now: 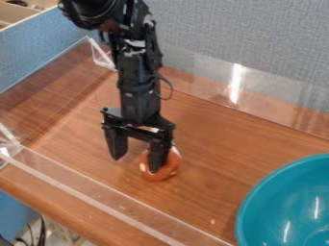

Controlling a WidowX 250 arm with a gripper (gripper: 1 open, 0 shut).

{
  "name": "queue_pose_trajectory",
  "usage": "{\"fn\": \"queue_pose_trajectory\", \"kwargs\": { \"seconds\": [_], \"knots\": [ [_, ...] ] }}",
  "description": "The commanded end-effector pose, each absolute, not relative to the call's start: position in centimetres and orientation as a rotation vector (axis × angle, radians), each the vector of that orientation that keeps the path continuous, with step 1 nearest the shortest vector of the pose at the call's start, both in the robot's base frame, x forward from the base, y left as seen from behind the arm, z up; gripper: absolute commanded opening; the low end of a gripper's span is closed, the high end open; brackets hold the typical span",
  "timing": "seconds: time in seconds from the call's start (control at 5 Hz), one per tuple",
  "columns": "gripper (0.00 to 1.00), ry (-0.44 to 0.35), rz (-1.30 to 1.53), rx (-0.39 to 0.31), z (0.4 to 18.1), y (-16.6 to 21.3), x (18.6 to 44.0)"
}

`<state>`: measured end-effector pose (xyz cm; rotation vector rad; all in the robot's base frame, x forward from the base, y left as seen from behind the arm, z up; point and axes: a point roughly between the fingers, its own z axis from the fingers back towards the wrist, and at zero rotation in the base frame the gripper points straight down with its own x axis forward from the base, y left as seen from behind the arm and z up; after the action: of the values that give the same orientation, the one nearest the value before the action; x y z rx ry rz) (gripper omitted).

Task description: Remove the mushroom from inside the blue bowl and put it on the table

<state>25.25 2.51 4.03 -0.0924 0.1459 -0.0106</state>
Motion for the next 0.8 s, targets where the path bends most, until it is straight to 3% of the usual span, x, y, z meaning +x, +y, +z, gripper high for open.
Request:
{"fn": "queue_pose_trajectory", "kwargs": {
  "seconds": [0.0,0.4,0.6],
  "knots": [
    [1.0,0.063,-0.059,-0.076,6.5,2.6,26.6],
    [1.0,0.04,-0.082,-0.077,7.4,5.5,25.9],
    [1.0,0.023,-0.114,-0.085,7.7,4.5,26.5]
  ]
}}
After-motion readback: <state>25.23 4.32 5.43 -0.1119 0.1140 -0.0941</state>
